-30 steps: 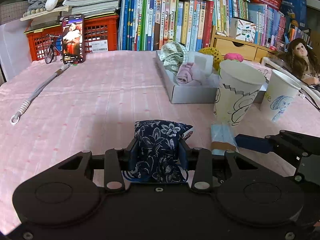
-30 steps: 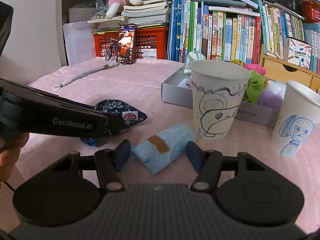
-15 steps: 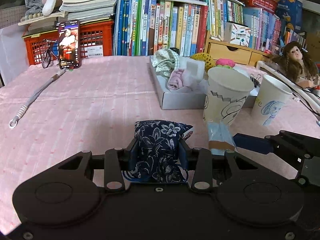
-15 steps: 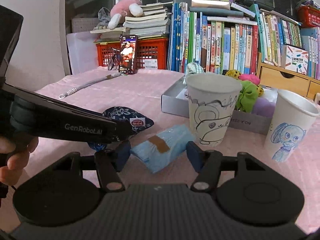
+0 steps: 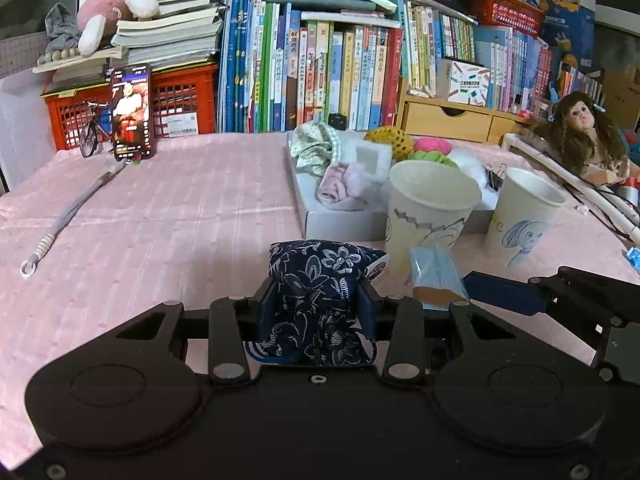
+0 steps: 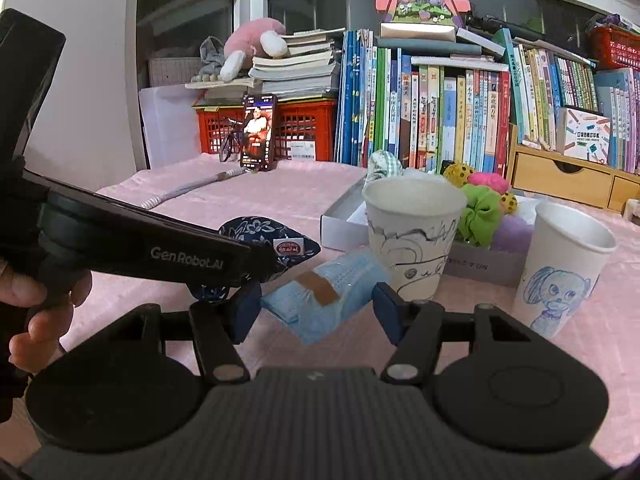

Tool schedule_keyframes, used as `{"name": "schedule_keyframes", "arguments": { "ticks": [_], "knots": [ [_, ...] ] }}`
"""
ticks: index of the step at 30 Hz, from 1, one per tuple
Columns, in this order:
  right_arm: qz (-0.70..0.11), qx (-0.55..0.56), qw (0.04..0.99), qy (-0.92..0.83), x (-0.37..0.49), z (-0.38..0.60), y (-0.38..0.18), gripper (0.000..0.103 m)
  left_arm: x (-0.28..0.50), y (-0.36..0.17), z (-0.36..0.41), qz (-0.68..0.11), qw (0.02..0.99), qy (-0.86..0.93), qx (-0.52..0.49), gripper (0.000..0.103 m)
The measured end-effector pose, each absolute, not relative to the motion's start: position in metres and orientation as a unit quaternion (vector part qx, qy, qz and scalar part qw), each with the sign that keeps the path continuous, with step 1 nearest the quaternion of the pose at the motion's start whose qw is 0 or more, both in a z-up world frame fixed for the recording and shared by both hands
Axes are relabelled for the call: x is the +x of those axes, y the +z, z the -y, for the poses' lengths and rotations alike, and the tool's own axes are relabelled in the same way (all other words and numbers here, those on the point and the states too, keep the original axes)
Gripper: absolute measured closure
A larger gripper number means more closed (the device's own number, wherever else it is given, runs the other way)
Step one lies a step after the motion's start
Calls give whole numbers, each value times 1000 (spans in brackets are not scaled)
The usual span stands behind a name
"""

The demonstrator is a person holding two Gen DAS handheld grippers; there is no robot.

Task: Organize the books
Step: 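Close the right tool on the light blue packet and lift it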

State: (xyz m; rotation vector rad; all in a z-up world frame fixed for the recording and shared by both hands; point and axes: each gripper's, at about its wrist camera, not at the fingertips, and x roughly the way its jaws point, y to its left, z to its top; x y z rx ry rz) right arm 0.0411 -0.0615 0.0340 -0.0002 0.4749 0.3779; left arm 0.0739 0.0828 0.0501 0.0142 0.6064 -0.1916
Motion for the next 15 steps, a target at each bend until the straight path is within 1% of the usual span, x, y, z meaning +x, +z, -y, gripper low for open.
{"name": "schedule_keyframes", "arguments": {
  "ticks": [15],
  "knots": [
    [-192,9,963,188,27,82,63,38,67,85,-63,-265,957,-120,8,64]
  ]
}}
